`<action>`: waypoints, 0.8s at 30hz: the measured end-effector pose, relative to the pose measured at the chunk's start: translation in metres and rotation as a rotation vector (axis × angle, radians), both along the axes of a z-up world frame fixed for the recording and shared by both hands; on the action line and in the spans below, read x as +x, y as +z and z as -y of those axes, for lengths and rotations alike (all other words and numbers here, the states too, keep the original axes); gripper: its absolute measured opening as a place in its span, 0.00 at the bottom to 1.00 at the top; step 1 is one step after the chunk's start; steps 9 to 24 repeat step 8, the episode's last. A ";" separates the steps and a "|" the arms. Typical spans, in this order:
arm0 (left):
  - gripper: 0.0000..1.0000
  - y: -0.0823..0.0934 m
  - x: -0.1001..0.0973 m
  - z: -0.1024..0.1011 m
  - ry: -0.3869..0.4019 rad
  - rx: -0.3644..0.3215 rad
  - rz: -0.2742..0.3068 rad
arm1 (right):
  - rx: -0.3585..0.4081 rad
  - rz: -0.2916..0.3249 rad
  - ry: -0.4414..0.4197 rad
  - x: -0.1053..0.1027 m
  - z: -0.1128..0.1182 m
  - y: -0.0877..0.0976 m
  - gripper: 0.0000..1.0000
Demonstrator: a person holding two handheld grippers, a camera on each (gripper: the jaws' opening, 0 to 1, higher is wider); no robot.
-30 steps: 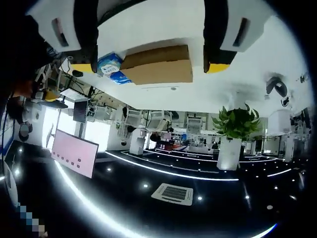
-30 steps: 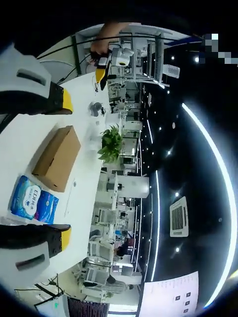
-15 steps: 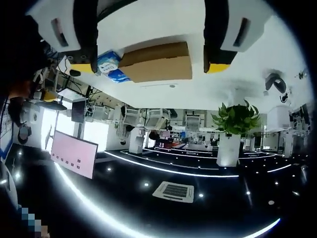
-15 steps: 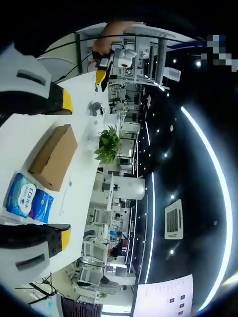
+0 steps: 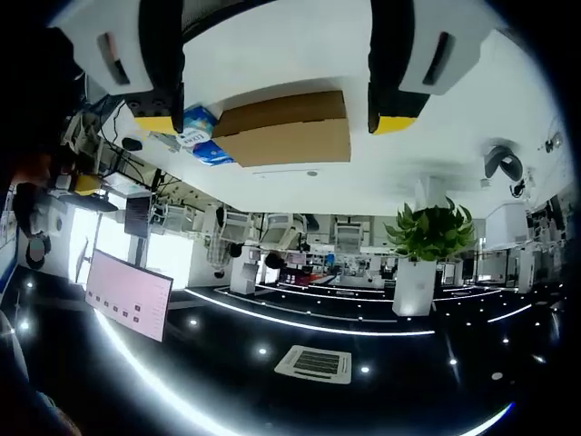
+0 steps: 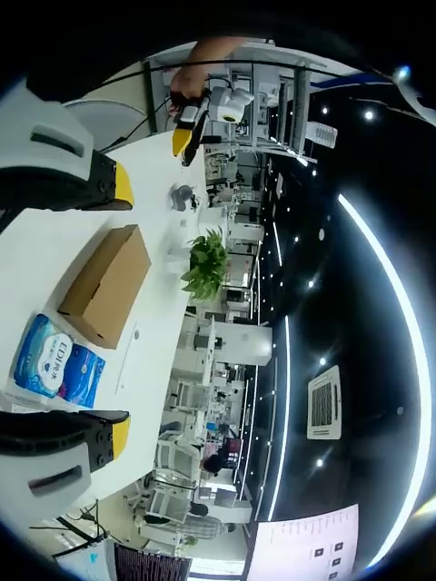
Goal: Operate the shoe box by opening the lid, removing the specified soft item, and placing it in the target area until the item is outside and the box remains undamaged.
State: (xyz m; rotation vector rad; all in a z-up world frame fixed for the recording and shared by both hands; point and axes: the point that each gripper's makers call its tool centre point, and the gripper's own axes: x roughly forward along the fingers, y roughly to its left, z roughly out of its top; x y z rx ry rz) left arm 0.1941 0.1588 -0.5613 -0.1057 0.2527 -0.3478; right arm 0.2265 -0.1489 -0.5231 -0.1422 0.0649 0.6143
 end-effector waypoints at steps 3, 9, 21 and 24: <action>0.83 0.000 0.000 -0.005 0.020 -0.011 -0.004 | 0.010 0.005 0.013 0.000 -0.003 0.001 0.90; 0.83 0.004 -0.002 -0.009 0.041 -0.009 0.007 | -0.005 0.018 0.041 0.002 -0.010 0.000 0.87; 0.83 0.004 -0.002 -0.009 0.041 -0.009 0.007 | -0.005 0.018 0.041 0.002 -0.010 0.000 0.87; 0.83 0.004 -0.002 -0.009 0.041 -0.009 0.007 | -0.005 0.018 0.041 0.002 -0.010 0.000 0.87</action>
